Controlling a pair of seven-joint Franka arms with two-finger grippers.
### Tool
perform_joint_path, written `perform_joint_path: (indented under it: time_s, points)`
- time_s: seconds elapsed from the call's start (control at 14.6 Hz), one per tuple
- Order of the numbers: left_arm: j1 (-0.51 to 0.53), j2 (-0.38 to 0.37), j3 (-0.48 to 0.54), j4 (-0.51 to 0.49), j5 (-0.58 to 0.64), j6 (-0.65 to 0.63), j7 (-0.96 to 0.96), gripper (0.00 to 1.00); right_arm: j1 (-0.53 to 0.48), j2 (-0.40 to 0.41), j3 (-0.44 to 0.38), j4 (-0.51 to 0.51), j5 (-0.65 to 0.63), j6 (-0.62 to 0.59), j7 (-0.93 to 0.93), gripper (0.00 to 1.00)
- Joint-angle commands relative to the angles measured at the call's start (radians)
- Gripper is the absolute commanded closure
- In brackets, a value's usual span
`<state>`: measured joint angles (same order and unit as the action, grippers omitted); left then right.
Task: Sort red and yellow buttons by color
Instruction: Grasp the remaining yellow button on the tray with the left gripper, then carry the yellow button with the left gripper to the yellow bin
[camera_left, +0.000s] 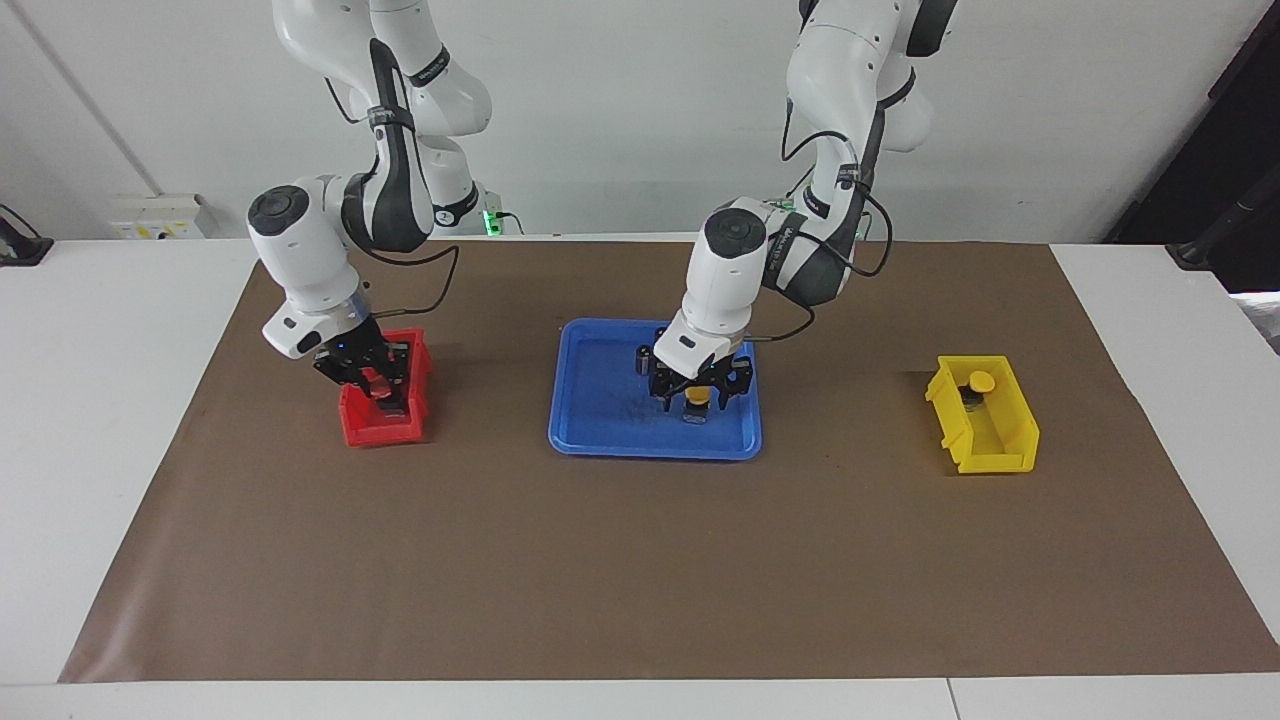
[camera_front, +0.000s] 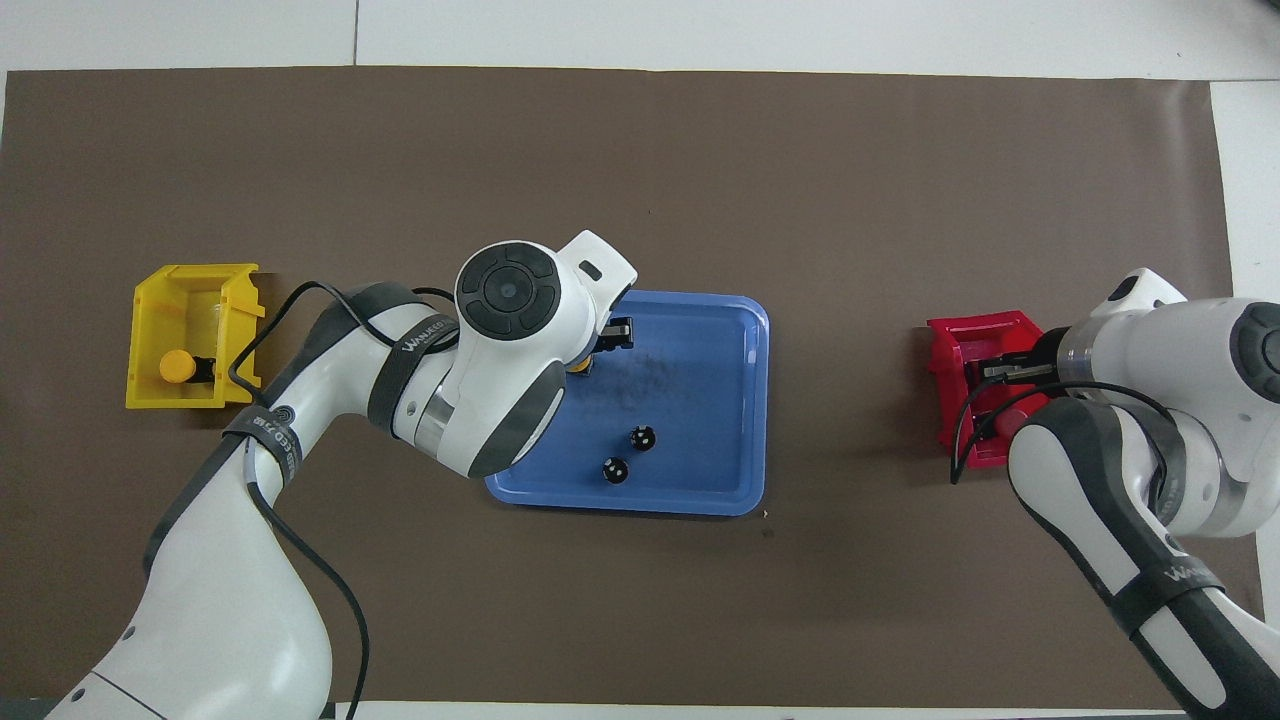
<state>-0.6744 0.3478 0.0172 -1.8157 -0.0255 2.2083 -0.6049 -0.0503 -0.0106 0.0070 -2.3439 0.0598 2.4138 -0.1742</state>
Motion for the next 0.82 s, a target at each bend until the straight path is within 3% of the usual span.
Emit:
perform_joint_path:
  time_s: [0.0,0.07,0.27,0.34,0.55,0.75]
  points:
    - [-0.016,-0.009,0.013,0.010,-0.013,-0.053,-0.036,0.68,-0.011,-0.009,0.007,-0.005,0.020,0.001,-0.031,0.26]
    - [-0.014,-0.009,0.013,0.012,-0.013,-0.050,-0.038,0.98,-0.016,-0.006,0.007,0.017,0.020,-0.021,-0.031,0.24]
    - [-0.013,-0.009,0.013,0.032,-0.014,-0.058,-0.044,0.99,-0.019,0.008,0.005,0.151,0.018,-0.174,-0.031,0.14]
    - [-0.001,-0.016,0.016,0.067,-0.019,-0.106,-0.044,0.99,-0.019,0.006,0.005,0.199,0.018,-0.232,-0.030,0.01]
    - [0.092,-0.056,0.032,0.198,-0.011,-0.321,-0.007,0.99,-0.020,-0.011,0.001,0.367,0.015,-0.459,-0.021,0.00]
    - [0.267,-0.110,0.032,0.228,-0.008,-0.418,0.193,0.99,-0.020,-0.026,-0.001,0.568,0.005,-0.717,0.065,0.00]
